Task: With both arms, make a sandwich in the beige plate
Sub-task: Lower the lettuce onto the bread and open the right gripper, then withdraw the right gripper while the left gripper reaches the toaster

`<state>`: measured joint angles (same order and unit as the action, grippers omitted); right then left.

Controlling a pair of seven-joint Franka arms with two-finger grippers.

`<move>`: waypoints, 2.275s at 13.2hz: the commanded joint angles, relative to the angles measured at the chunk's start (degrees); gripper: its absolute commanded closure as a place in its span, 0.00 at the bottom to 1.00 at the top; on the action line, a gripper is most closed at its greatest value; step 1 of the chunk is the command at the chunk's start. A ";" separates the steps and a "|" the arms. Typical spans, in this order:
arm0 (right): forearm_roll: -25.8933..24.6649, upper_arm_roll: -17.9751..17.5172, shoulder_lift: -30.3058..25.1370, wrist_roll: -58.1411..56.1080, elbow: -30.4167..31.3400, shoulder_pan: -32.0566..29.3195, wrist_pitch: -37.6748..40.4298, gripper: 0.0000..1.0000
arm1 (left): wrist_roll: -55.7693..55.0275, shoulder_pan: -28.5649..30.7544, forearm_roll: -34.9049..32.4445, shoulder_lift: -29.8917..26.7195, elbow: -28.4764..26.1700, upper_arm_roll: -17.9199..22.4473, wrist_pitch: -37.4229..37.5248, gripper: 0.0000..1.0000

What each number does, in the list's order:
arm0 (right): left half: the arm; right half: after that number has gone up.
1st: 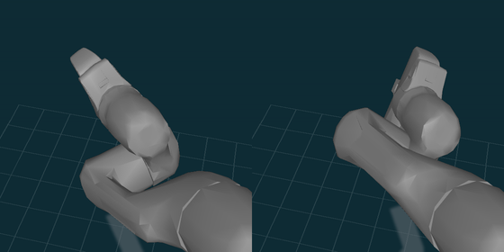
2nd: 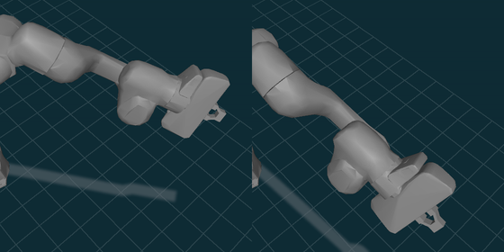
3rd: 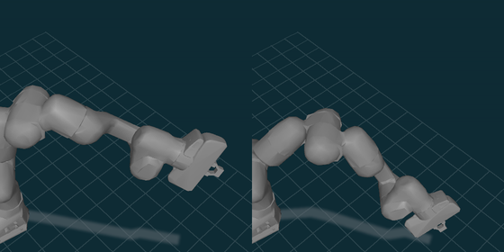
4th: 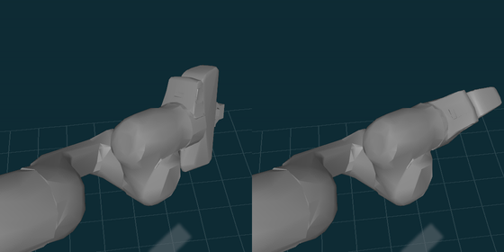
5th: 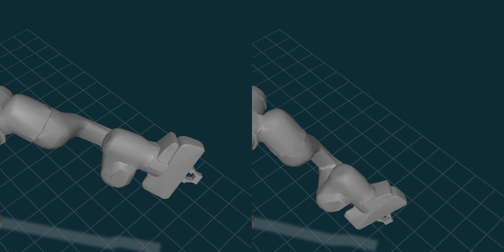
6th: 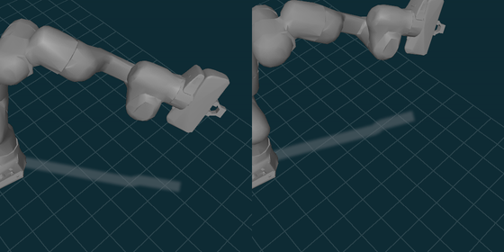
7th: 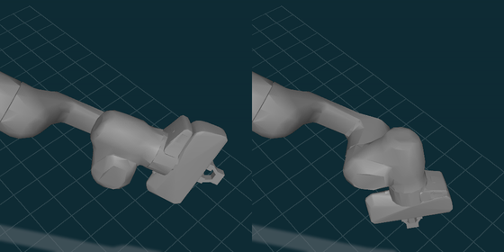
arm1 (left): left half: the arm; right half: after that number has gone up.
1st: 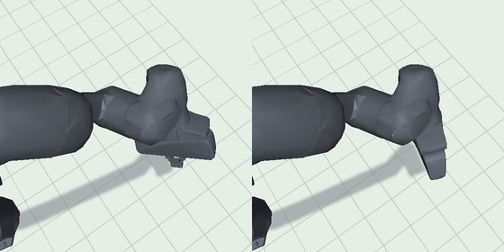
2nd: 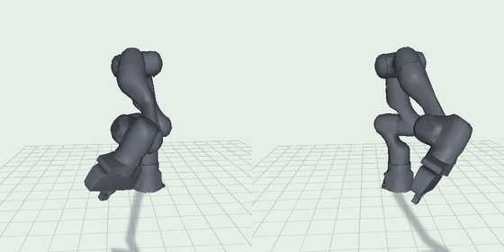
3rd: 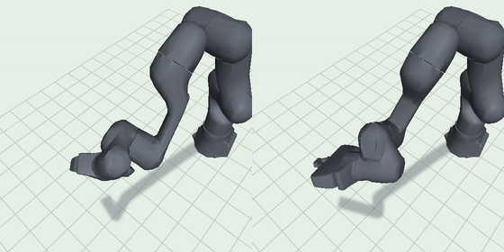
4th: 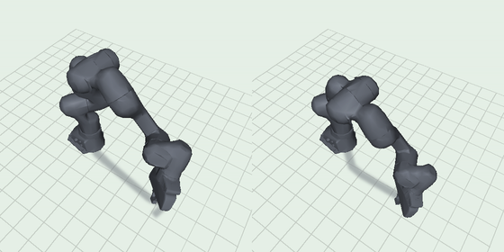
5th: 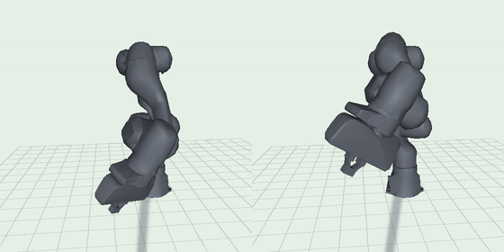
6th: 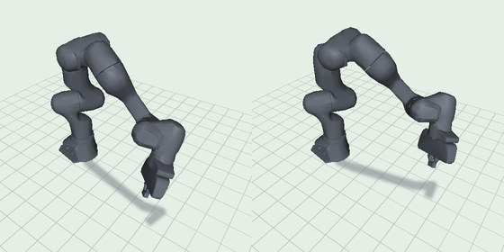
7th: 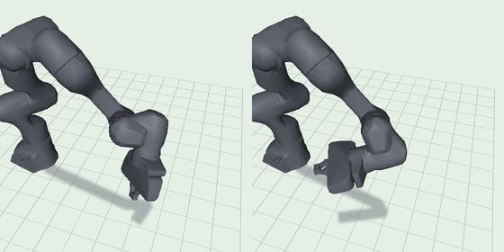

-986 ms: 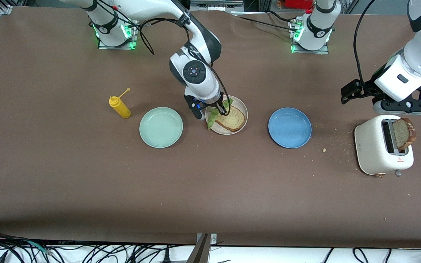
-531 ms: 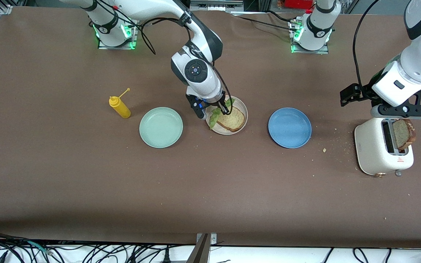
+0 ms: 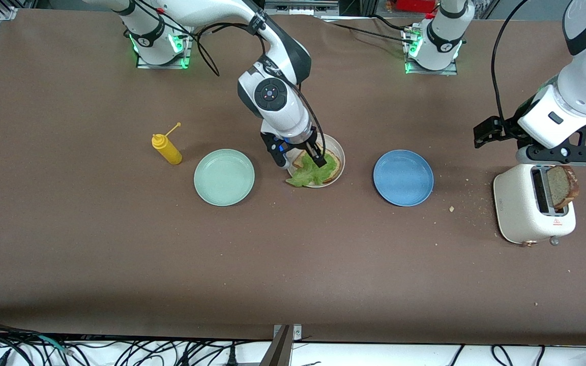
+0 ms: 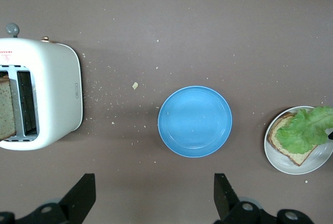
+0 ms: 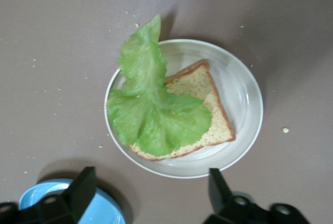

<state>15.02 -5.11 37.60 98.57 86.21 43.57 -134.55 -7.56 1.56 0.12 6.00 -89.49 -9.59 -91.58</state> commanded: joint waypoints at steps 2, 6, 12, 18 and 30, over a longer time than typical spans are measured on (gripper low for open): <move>-1.13 -0.87 -1.12 2.33 -2.71 -1.37 0.69 0.01 | -0.08 0.20 -1.62 0.06 0.81 -0.25 0.52 0.00; -4.20 -0.78 -7.26 -3.79 -2.19 -6.81 9.80 0.01 | -0.26 0.20 -1.62 -0.02 0.90 -0.25 0.52 0.00; -4.56 -0.87 -17.37 -38.56 -2.19 -21.48 30.20 0.01 | 0.44 0.73 -6.88 -0.02 0.99 -0.07 0.52 0.00; -14.57 -0.69 -23.18 -74.97 -2.01 -34.49 39.19 0.00 | 5.78 4.59 -11.71 1.90 0.99 -0.07 -0.71 0.00; -14.84 4.76 -33.82 -93.47 9.86 -41.19 32.95 0.00 | 24.51 19.87 -11.29 12.79 -0.77 -0.25 -13.79 0.00</move>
<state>0.68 -0.75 5.63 5.55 93.58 1.74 -100.05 13.55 19.15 -11.70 16.22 -90.35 -9.09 -103.09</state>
